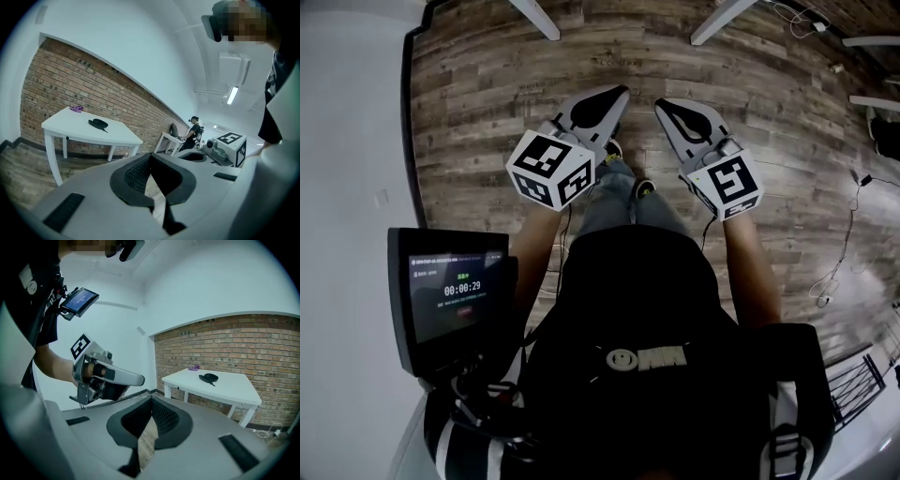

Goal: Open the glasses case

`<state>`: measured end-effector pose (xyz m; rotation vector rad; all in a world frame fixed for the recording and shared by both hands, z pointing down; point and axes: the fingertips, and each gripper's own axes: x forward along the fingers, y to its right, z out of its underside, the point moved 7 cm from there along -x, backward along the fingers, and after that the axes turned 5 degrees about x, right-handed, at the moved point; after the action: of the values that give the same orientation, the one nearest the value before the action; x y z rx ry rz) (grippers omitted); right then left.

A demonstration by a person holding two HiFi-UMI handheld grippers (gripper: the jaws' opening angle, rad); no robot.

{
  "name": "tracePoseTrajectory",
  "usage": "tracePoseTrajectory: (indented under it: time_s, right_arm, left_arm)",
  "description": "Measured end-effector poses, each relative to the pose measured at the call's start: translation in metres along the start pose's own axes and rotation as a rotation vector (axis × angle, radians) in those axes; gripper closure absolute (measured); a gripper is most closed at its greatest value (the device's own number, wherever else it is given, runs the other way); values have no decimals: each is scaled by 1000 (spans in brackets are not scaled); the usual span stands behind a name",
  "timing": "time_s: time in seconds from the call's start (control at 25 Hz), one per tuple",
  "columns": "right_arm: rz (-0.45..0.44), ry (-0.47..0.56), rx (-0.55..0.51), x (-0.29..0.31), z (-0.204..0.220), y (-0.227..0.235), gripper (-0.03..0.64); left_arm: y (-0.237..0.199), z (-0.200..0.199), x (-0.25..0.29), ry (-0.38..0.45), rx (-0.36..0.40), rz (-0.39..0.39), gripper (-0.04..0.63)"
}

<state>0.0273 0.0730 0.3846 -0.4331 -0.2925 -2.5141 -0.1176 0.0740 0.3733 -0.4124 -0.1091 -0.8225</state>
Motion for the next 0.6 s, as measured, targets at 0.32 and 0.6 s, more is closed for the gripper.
tracePoseTrajectory:
  time_s: [0.32,0.6]
  right_arm:
    - [-17,58,-21,-84,32,-49,610]
    - [-38,73,-5,-165,71,-88,609]
  left_arm:
    - [100,33,-35,27,22,-45,591]
    - [188,74,-69,-11,16,-63,591]
